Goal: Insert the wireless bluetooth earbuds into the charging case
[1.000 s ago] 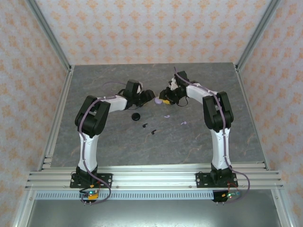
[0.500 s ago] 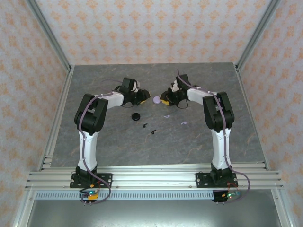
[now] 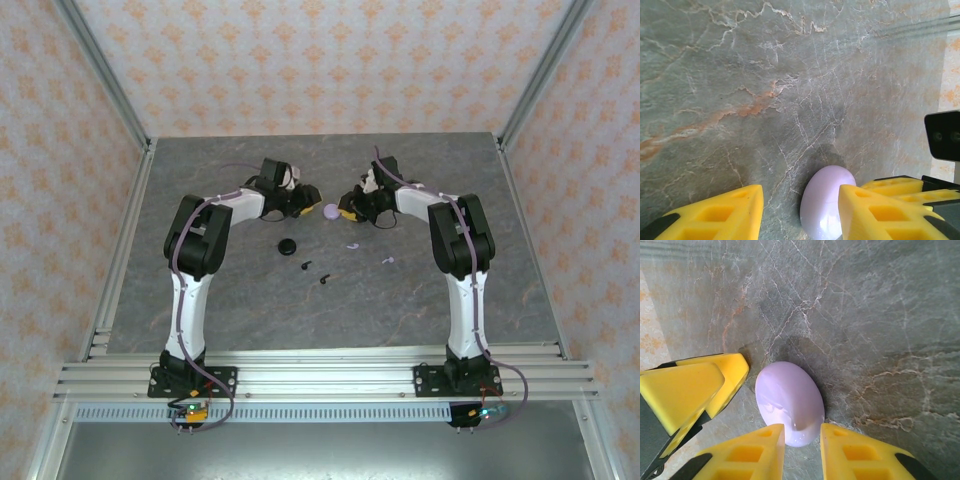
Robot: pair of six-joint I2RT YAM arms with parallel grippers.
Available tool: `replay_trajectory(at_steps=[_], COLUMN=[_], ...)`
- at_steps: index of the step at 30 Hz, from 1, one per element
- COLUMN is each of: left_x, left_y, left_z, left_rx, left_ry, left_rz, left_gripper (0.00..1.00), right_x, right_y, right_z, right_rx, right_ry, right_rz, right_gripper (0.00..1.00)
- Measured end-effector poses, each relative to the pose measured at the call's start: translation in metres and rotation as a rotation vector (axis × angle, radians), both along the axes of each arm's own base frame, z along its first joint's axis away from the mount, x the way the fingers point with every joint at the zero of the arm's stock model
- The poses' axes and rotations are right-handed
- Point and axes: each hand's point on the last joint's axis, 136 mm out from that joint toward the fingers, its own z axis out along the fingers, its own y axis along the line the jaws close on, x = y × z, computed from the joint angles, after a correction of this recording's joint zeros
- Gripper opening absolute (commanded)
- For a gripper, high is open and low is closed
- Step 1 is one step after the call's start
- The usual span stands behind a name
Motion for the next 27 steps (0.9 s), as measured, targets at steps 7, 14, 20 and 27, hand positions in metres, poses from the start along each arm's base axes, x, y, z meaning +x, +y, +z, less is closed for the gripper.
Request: replay_trajectory(at_steps=[7,14,20,27], left_x=[-0.001,-0.003,-0.013,-0.016], left_y=[-0.002,-0.009,-0.031,-0.033], left_z=[-0.001,-0.002,-0.004,-0.003], left_rx=[0.007,0.025,0.046,0.061], left_ry=[-0.002,-0.016,-0.009,0.009], left_rz=[-0.015,-0.039,-0.083,-0.088], left_gripper=[0.43,0.36,0.35,0.39], right_x=[0.002,0.003,0.004,0.004], right_y=[0.001,0.001,0.001,0.0], right_z=[-0.001,-0.005,-0.005,-0.005], right_rx=[0.001,0.0,0.0,0.0], right_ry=[0.001,0.007,0.007,0.009], right_rz=[-0.002,-0.002,-0.002,-0.006], right_gripper=[0.25,0.23,0.22,0.2])
